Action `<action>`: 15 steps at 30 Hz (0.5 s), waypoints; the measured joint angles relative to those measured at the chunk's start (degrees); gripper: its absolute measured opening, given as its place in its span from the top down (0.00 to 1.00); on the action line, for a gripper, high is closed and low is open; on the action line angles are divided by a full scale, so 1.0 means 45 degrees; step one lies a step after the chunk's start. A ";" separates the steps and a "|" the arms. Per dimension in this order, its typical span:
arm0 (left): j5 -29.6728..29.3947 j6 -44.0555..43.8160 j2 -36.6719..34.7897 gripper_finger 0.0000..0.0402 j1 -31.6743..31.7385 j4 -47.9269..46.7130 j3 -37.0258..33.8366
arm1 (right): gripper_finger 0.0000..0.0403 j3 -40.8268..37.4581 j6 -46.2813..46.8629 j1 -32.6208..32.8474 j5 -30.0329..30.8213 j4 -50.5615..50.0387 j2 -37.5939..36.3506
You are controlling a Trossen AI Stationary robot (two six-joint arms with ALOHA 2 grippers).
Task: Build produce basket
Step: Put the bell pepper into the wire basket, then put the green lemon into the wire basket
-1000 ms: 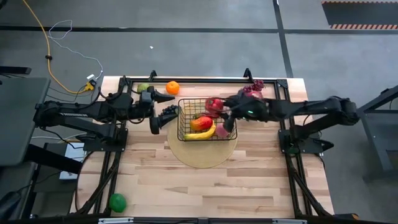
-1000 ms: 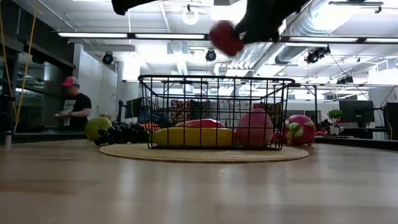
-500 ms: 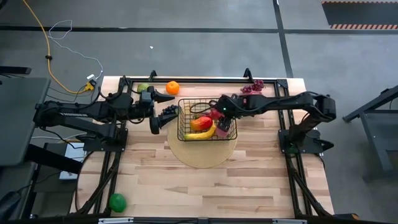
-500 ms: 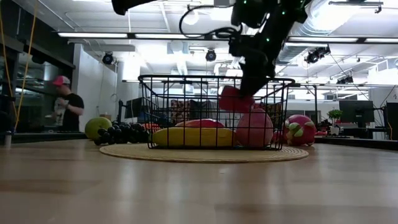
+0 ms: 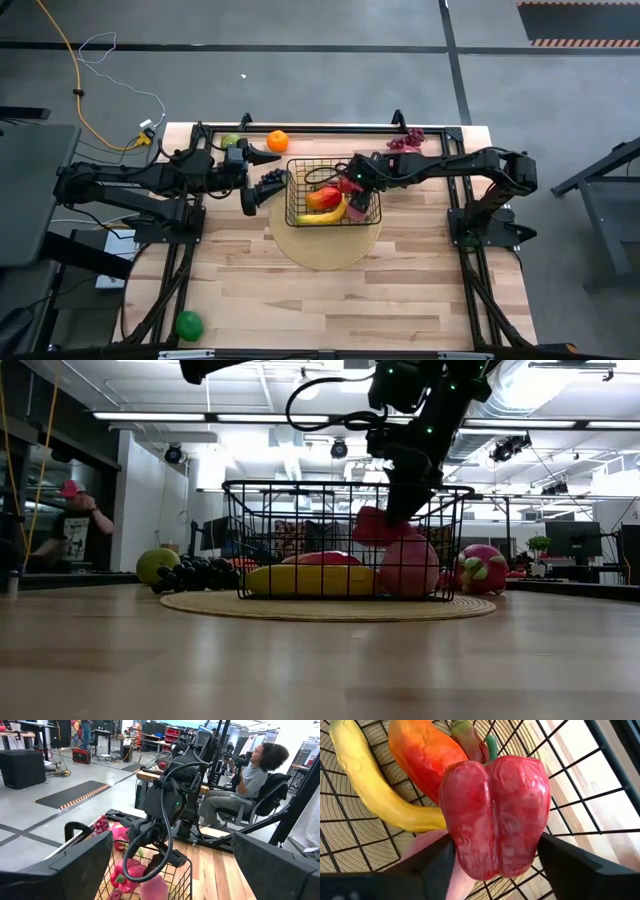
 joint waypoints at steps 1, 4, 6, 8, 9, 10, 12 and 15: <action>0.0000 0.0000 0.0000 0.02 0.0000 0.0000 0.0000 | 0.30 0.0000 0.0051 0.0000 -0.0002 0.0025 0.0000; 0.0005 0.0003 0.0000 0.02 0.0000 0.0000 0.0000 | 0.18 0.0011 0.0352 0.0000 0.0053 0.0173 -0.0004; 0.0002 0.0005 0.0000 0.02 0.0000 0.0000 0.0000 | 0.10 0.0280 0.0426 0.0000 -0.0090 -0.0249 -0.0005; 0.0000 0.0005 0.0000 0.02 0.0000 0.0000 0.0000 | 0.05 0.0752 0.0316 0.0000 -0.0234 -0.0926 -0.0011; 0.0004 0.0005 0.0000 0.02 0.0000 0.0000 0.0000 | 0.03 0.0995 0.0262 0.0000 -0.0283 -0.1311 -0.0024; 0.0005 0.0005 0.0000 0.02 0.0000 0.0000 0.0000 | 0.02 0.1262 0.0264 0.0000 -0.0308 -0.1717 -0.0035; 0.0005 0.0005 0.0000 0.02 0.0000 -0.0003 0.0000 | 0.02 0.1700 0.0265 0.0034 -0.0433 -0.2258 -0.0238; 0.0005 0.0005 0.0005 0.02 0.0005 -0.0015 0.0000 | 0.03 0.1765 0.0253 0.0240 -0.0862 -0.1985 -0.1064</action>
